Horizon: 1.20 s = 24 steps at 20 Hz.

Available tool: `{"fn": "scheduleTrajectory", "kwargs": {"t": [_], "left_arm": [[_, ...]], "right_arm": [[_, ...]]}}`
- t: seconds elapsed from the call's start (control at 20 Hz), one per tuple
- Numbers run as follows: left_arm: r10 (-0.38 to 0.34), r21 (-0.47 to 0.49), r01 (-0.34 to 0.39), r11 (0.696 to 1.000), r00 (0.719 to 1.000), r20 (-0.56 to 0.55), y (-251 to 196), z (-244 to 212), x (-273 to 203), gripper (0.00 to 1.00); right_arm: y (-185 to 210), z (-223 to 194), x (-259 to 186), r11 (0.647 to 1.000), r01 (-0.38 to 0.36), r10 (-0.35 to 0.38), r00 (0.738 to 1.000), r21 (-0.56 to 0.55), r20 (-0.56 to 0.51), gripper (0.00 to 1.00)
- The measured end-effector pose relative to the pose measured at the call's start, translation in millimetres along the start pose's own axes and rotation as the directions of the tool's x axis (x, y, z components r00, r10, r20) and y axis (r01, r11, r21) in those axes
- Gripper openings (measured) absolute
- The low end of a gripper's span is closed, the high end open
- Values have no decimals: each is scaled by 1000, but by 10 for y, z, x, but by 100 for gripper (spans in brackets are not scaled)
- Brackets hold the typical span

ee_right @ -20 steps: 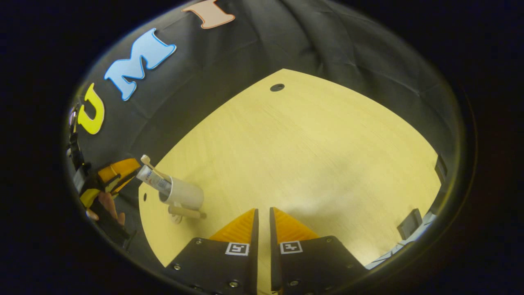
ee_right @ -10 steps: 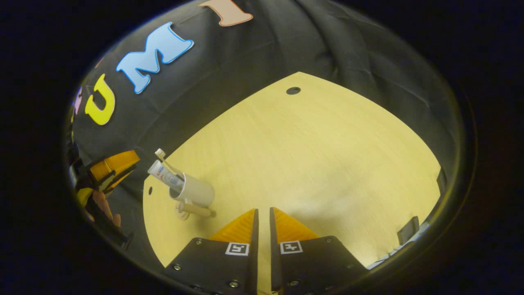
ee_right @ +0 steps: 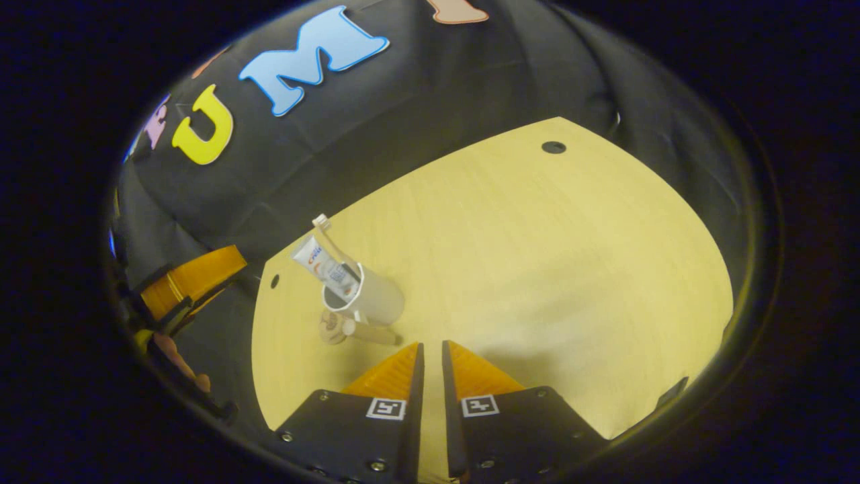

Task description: Put the toothbrush and toothpaste on the desktop into the cup, then pick up the cup and place it on the coaster on the desktop.

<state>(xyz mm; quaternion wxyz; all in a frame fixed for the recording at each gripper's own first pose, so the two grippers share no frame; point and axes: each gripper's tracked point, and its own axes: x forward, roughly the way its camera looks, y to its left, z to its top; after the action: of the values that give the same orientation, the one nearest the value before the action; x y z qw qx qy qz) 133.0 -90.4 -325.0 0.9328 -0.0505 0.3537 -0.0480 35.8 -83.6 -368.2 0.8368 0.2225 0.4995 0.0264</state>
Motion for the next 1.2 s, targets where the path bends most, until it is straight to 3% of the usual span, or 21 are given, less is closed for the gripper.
{"fn": "scheduleTrajectory", "kwargs": {"t": [0.05,0.25,0.55,0.7,0.9,0.95,1.05,1.1,1.2], "left_arm": [[13,-3,-13,1000,1000,0,88,-28,-53,35],[73,-26,-73,997,997,-9,445,-157,-244,35],[141,-79,-143,987,989,-34,855,-374,-461,31],[167,-102,-171,980,985,-46,1031,-473,-515,31],[195,-116,-201,973,979,-60,1212,-585,-577,35],[202,-121,-208,971,977,-63,1250,-606,-574,31],[214,-132,-222,966,974,-70,1338,-653,-584,31],[221,-137,-230,964,972,-74,1376,-677,-591,35],[236,-145,-245,958,969,-78,1468,-706,-602,31]], "right_arm": [[87,2,49,1000,-17,17,1000,-15,-10,17],[362,-34,211,996,-54,50,997,-76,-58,27],[610,-28,435,989,-65,50,992,-130,-114,25],[732,-24,518,988,-86,68,989,-130,-135,80],[798,-20,650,976,-62,28,987,-209,-161,80],[818,-35,689,971,-58,19,985,-232,-170,80],[852,-48,761,961,-52,1,982,-271,-187,80],[869,-78,816,958,-50,-7,981,-284,-195,80],[888,-131,917,951,-46,-23,976,-306,-218,80]]}}
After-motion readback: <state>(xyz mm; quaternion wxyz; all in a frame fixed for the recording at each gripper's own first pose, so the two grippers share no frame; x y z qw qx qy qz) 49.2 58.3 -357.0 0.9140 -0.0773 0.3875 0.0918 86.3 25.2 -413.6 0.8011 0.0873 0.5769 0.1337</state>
